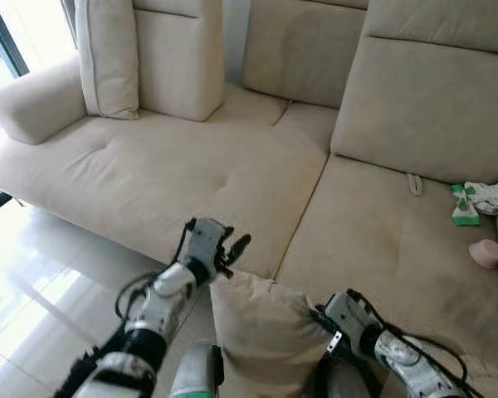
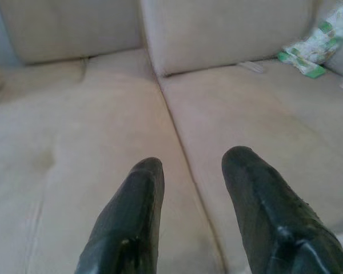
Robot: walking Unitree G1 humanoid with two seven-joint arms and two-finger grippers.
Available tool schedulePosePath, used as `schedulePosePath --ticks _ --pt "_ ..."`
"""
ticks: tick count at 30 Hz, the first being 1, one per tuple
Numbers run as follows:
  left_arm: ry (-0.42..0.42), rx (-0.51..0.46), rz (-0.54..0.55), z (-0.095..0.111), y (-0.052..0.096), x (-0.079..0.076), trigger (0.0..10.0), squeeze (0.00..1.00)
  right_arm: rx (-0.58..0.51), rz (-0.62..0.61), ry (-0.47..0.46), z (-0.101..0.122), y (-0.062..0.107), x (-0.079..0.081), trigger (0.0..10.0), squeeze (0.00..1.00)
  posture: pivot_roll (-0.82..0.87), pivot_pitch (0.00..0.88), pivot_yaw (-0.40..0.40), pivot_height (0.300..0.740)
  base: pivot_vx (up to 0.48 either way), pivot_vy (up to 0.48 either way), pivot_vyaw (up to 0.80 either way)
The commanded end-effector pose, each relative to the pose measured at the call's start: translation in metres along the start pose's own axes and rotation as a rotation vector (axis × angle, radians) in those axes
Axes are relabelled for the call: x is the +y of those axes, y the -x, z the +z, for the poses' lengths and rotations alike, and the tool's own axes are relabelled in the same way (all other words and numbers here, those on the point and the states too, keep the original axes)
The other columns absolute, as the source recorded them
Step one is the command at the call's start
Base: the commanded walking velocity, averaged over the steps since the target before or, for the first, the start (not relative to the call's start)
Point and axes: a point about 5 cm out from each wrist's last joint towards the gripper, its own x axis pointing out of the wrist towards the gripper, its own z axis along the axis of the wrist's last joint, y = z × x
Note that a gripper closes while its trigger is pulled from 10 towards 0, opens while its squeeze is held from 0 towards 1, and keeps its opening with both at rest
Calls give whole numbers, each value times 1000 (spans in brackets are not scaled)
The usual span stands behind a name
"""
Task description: Move the pillow to the sofa from floor
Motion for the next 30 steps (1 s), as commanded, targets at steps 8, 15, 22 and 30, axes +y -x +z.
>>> schedulePosePath --ticks 8,15,22,30 --pt "-172 123 -201 3 9 16 10000 67 -83 -64 164 31 1 -17 0 0 21 0 52 605 0 0 0" --pt "-184 252 -433 -4 27 21 10000 1000 -12 -171 178 22 5 -25 0 0 22 0 50 605 0 0 0" --pt "-169 392 -533 -22 43 22 10000 0 -63 -210 213 34 11 -29 0 0 16 0 57 605 0 0 0" --pt "-193 468 -584 -33 42 11 10000 0 -150 -230 267 62 7 -27 0 0 8 0 61 605 0 0 0"
